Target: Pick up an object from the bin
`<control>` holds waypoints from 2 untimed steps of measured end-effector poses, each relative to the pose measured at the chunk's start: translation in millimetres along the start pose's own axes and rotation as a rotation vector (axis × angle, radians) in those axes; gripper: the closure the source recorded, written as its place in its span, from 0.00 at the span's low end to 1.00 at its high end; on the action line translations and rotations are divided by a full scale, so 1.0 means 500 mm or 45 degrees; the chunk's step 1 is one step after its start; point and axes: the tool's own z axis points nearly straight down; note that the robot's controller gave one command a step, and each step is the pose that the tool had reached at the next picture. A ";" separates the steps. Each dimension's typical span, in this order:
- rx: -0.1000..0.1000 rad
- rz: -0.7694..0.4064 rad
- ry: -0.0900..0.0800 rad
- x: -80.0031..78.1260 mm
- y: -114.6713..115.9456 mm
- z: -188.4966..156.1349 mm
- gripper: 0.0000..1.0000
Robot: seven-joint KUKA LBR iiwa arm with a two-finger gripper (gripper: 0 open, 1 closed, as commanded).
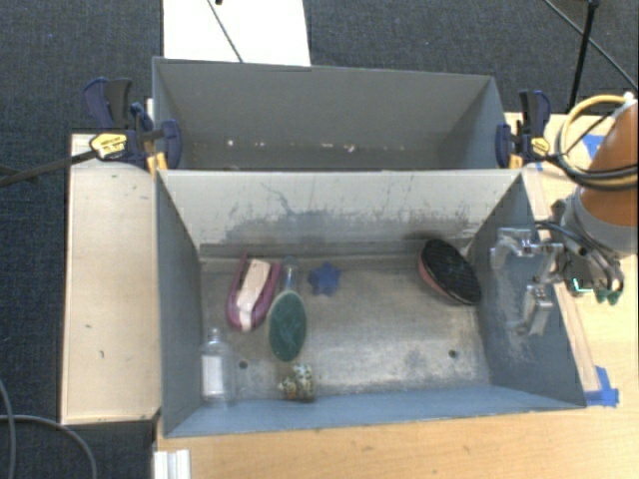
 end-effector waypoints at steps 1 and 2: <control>0.002 -0.008 -0.010 -0.004 0.001 -0.008 1.00; -0.002 0.211 -0.002 -0.074 0.015 0.198 1.00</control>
Offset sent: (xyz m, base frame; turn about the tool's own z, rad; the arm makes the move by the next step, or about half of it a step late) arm 0.0000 0.0000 0.0000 0.0000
